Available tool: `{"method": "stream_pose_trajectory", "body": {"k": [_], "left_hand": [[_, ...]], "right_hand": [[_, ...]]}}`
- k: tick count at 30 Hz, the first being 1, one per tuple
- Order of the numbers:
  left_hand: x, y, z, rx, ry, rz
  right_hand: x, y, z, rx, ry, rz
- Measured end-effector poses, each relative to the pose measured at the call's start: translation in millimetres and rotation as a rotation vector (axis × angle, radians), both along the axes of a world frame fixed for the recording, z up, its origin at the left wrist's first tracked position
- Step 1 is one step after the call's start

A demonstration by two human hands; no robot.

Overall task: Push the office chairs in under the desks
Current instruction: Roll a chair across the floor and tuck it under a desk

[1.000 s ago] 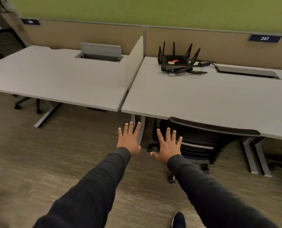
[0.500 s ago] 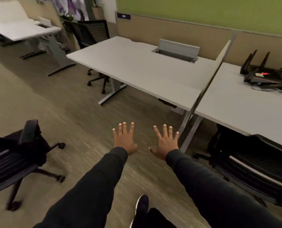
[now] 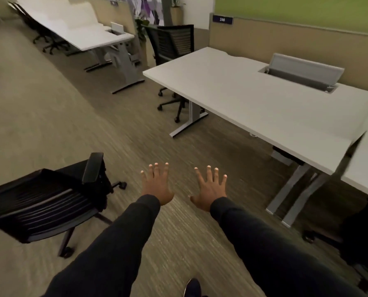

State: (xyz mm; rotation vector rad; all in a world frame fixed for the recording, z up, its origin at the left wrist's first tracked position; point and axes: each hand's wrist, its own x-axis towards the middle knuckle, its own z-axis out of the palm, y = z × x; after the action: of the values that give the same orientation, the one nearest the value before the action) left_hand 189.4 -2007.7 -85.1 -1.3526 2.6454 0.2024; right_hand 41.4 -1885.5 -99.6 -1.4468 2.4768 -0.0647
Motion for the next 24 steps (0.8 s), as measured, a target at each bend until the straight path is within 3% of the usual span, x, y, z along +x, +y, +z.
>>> {"method": "stream_pose_trajectory", "body": {"k": [15,24], "left_hand": [[129,-140,0,-0.024,-0.006,0.013],[264,-213,6,-0.059,0.049,-0.141]], "right_hand": [[111,-143,11,0.012,0.029,0.077],[263,-208,12,0.004,0.036,-0.034]]}}
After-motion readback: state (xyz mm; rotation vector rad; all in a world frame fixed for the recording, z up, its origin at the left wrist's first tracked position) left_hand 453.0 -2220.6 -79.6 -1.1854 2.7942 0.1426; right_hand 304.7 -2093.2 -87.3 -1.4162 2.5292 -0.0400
